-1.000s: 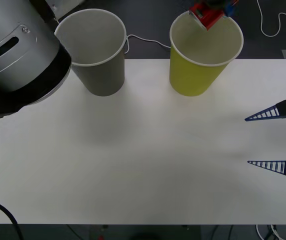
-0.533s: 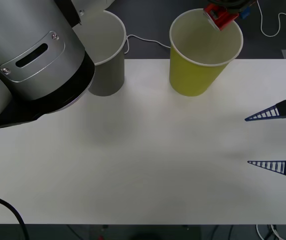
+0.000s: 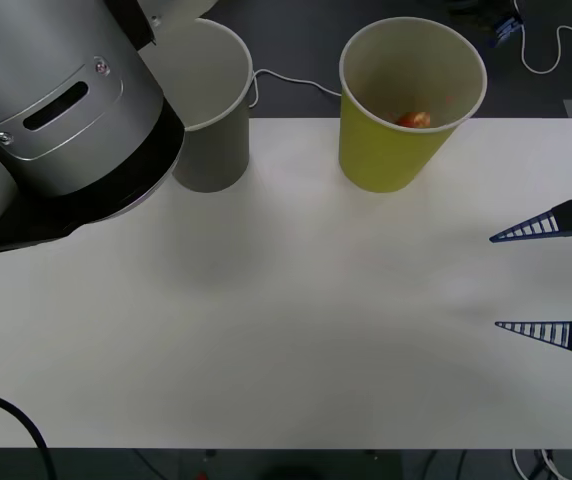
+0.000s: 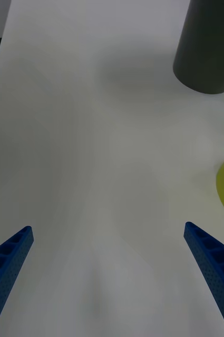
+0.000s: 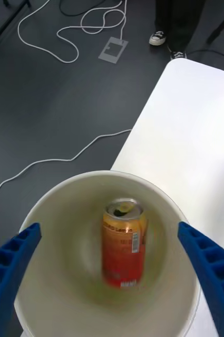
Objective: Put the can into the green bin and the plastic bottle into the gray bin
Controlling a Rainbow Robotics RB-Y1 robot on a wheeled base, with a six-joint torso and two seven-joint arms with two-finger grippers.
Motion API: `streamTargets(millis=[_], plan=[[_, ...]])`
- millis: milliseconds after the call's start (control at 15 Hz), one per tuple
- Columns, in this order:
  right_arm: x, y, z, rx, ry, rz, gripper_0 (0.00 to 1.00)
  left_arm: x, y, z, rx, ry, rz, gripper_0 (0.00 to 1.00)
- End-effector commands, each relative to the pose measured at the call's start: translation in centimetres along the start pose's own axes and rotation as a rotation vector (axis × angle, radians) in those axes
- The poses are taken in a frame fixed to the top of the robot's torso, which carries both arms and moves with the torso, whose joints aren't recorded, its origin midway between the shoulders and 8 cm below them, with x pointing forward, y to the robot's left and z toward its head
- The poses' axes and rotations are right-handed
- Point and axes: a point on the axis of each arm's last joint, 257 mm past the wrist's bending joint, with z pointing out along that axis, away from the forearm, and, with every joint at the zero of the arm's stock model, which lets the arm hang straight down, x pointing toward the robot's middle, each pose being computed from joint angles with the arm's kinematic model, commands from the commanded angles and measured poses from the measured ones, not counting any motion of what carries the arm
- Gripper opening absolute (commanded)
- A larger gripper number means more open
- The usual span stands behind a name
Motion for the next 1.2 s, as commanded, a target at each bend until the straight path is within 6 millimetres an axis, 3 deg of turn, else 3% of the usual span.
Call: streamTargets(millis=[67,333,667,1200], plan=[[0.0,0.0,0.0,0.000,0.000,0.000,1.00,0.5,0.4,-1.0,0.063,-0.008,-0.018,1.00],[0.0,0.0,0.0,0.000,0.000,0.000,1.00,3.5,2.0,-3.7,0.163,-0.010,-0.016,1.00],[0.0,0.0,0.0,0.000,0.000,0.000,1.00,10.2,3.4,-8.8,0.221,-0.058,0.020,1.00],[0.0,0.0,0.0,0.000,0.000,0.000,1.00,18.4,2.4,-15.9,0.237,-0.080,0.107,1.00]])
